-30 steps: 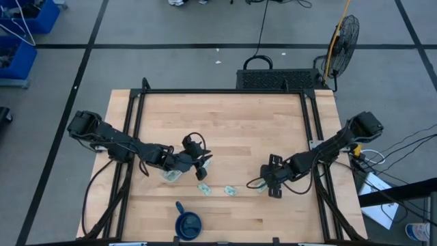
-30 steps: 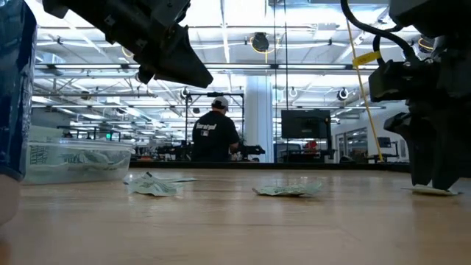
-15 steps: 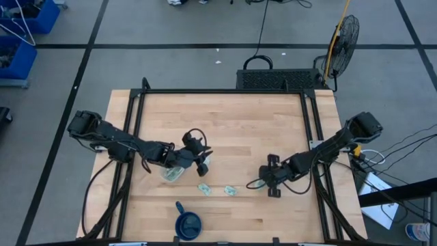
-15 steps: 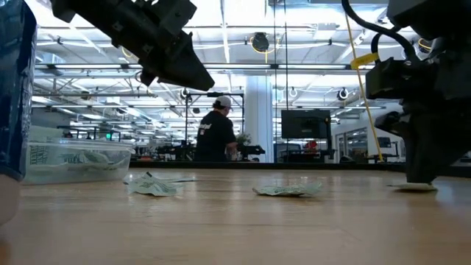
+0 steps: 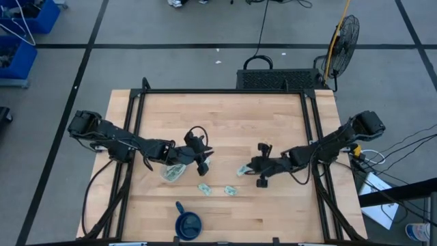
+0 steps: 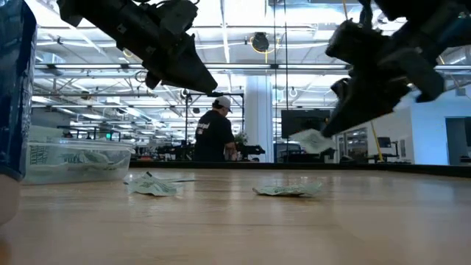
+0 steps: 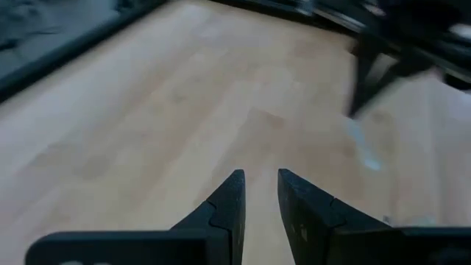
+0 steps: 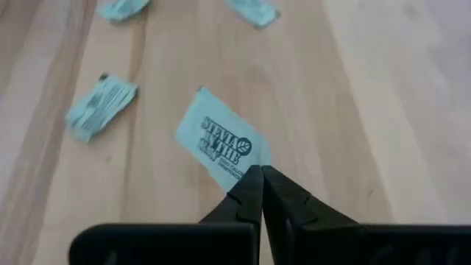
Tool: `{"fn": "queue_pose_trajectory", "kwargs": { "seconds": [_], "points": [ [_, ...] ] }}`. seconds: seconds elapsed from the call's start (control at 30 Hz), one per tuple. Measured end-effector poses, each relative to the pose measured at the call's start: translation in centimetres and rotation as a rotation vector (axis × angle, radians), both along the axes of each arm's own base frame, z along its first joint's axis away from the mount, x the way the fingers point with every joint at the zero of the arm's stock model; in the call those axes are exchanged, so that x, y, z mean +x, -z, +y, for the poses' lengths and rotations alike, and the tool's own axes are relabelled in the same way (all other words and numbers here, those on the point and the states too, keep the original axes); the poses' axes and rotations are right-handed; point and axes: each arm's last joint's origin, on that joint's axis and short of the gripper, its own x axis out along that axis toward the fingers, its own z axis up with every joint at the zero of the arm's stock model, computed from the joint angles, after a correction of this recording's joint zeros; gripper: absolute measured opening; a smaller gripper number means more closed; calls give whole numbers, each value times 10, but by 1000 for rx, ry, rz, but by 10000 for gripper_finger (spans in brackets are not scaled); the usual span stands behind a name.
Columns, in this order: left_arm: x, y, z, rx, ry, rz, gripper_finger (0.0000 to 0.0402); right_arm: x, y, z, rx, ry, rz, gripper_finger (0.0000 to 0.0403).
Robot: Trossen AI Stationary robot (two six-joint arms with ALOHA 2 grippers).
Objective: Pick and place Stevia / Truvia into bins
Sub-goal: Put the stevia packet into the transparent container
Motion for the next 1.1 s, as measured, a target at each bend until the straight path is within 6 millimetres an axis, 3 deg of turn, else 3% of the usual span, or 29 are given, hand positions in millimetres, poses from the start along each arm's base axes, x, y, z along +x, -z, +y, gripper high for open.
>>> {"fn": "queue_pose_trajectory", "kwargs": {
  "seconds": [0.13, 0.47, 0.8, 1.1],
  "points": [
    [1, 0, -3, 7, 127, 27, 88, 10, -5, -10, -26, -2, -77, 1],
    [7, -7, -3, -31, 196, -60, 89, 23, -13, -33, -87, 21, -168, 0],
    [28, 19, 20, -94, 235, -61, 89, 28, -17, -49, -190, 1, -193, 0],
    [32, 17, 38, -126, 209, -105, 88, 28, -17, -50, -216, -15, -190, 0]
  ]
}}
